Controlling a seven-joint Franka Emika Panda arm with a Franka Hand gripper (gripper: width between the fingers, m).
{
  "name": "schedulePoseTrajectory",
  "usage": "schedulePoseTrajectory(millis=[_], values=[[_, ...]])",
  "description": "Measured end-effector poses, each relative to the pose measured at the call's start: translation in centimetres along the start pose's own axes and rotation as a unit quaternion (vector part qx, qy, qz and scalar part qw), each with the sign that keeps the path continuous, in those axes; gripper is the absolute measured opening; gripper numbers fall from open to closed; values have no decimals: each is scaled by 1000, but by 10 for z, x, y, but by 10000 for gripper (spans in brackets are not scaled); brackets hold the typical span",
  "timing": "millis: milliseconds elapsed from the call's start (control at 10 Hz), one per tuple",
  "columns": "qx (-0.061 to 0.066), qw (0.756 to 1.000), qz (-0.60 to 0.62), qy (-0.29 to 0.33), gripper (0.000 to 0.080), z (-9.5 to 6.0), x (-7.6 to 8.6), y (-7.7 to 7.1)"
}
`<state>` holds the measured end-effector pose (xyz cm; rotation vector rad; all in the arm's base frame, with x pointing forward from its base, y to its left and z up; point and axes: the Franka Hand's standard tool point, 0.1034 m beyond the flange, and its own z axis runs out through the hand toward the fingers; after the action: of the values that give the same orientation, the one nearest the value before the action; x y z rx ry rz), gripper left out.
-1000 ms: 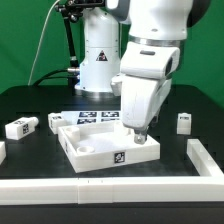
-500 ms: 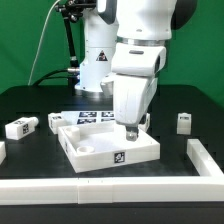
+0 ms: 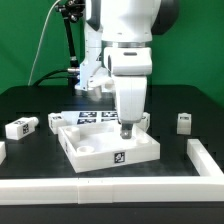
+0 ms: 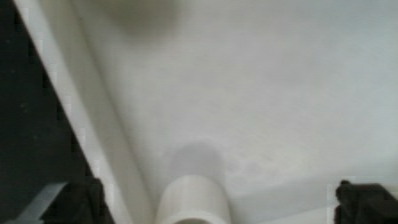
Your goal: Assemble one leg
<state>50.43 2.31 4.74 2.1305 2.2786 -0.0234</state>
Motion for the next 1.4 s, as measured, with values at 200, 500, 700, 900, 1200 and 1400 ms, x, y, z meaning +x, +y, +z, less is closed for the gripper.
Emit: schedulePoseTrajectory(millis=[200,500,700,900,1200,1400], values=[[2,1000,16,-1,650,0,0,-2],[2,1000,16,-1,650,0,0,-3],[-4,1000,-12,1,650,3,-2,-30],[5,999,-49,0,650,5,-11,-52],[25,996,-87,8,650,22,-29,-76],[33,996,-81,12,650,32,-32,-83]])
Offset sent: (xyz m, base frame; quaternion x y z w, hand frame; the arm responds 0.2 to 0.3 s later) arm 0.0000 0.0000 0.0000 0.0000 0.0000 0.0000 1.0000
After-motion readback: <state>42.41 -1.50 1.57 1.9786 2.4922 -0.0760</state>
